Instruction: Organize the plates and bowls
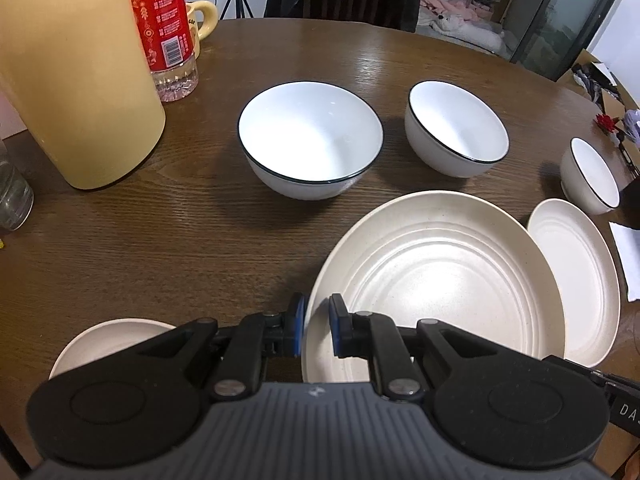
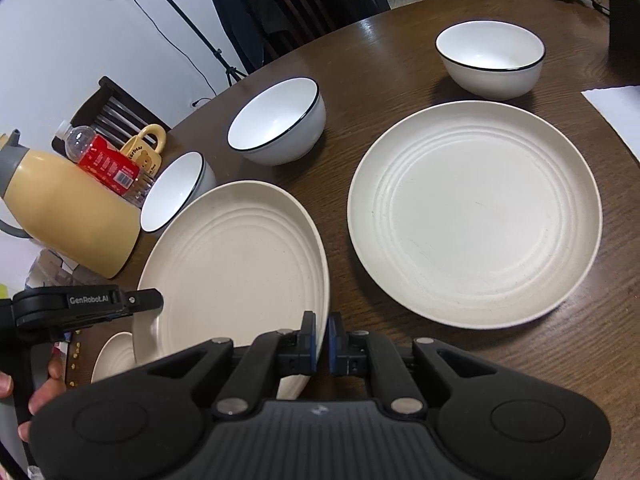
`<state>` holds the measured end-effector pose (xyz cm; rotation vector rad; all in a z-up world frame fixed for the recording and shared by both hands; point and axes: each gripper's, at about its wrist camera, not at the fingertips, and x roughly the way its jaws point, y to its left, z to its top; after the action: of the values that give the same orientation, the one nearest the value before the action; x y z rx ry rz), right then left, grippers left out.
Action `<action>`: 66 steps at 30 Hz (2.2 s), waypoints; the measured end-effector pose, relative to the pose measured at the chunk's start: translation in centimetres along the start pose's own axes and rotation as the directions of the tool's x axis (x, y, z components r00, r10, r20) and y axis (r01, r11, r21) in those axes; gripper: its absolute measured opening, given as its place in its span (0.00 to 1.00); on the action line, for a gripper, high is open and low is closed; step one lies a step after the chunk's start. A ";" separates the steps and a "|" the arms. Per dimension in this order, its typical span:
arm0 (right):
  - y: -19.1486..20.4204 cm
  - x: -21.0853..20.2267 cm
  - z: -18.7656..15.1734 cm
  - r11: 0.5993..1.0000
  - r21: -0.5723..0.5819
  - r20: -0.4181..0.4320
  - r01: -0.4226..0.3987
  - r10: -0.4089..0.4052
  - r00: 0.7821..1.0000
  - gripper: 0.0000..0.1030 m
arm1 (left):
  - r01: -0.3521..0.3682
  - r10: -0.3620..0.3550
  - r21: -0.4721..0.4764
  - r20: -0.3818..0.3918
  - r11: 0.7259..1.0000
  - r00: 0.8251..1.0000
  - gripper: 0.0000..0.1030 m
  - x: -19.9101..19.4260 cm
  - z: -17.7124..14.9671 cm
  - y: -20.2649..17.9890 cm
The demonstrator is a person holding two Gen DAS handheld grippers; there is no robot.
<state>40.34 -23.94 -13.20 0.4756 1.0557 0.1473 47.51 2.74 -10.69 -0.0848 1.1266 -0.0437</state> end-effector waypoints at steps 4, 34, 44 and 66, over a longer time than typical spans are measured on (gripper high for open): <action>-0.2 -1.0 -0.6 1.000 0.008 0.015 0.005 -0.005 1.000 0.06 | 0.006 -0.006 0.017 0.005 1.000 1.000 0.13 -0.6 -0.5 -0.5; -2.7 -8.1 -7.1 0.992 0.110 0.108 0.054 -0.066 0.992 0.05 | 0.071 -0.072 0.166 0.003 0.984 0.997 0.13 -4.6 -5.2 -4.7; -4.3 -9.8 -9.3 0.983 0.163 0.125 0.082 -0.103 0.987 0.06 | 0.107 -0.106 0.227 -0.016 0.968 0.994 0.13 -4.9 -6.7 -6.5; -8.2 -11.6 -12.8 0.955 0.260 0.113 0.144 -0.178 0.978 0.05 | 0.157 -0.134 0.332 -0.092 0.930 0.987 0.13 -3.7 -10.3 -10.5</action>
<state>22.65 -31.30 -12.70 0.6160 0.9792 -0.1638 36.68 -7.93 -10.77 0.1417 1.1641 -0.3751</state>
